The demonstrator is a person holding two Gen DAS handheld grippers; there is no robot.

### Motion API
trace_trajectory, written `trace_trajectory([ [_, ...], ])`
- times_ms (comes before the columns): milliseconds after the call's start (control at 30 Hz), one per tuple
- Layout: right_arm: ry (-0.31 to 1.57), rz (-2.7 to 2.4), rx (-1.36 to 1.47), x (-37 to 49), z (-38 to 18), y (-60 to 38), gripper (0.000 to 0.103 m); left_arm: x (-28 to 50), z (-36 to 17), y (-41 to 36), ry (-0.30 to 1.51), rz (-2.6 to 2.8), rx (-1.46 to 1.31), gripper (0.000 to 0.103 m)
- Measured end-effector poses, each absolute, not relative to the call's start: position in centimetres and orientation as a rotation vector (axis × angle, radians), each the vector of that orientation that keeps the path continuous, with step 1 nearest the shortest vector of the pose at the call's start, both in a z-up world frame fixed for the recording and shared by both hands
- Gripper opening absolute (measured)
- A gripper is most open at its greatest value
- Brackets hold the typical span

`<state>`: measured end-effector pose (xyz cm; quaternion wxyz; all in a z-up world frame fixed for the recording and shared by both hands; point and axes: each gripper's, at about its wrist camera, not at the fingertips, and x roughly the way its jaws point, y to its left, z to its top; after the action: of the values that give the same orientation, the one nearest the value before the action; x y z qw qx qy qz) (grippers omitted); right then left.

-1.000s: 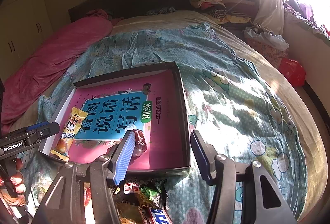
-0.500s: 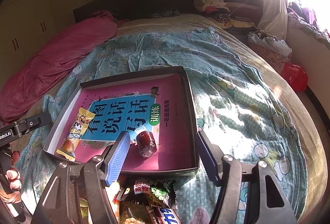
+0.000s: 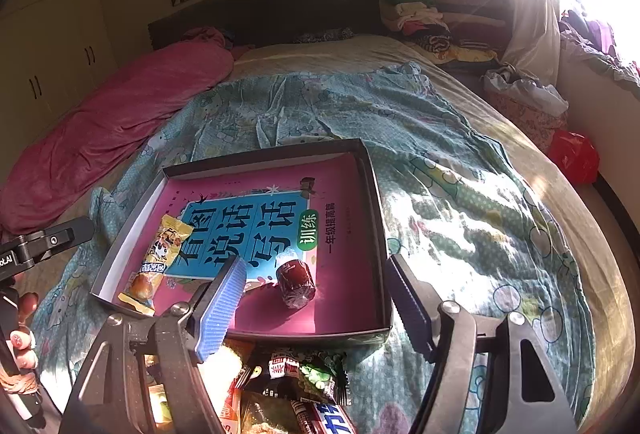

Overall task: Organize snacks
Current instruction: 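Withdraw both open tools from the tray back toward the snack pile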

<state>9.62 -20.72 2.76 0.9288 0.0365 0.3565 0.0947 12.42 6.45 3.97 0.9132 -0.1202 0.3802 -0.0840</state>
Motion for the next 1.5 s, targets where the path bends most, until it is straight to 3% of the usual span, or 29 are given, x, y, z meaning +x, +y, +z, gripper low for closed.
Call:
trace_trajectory([
  [1500,0.632,0.309,0.077,6.3,5.4,-19.0,0.088,7.4,6.4,4.0,0.736,-0.239,-0.21,0.08],
])
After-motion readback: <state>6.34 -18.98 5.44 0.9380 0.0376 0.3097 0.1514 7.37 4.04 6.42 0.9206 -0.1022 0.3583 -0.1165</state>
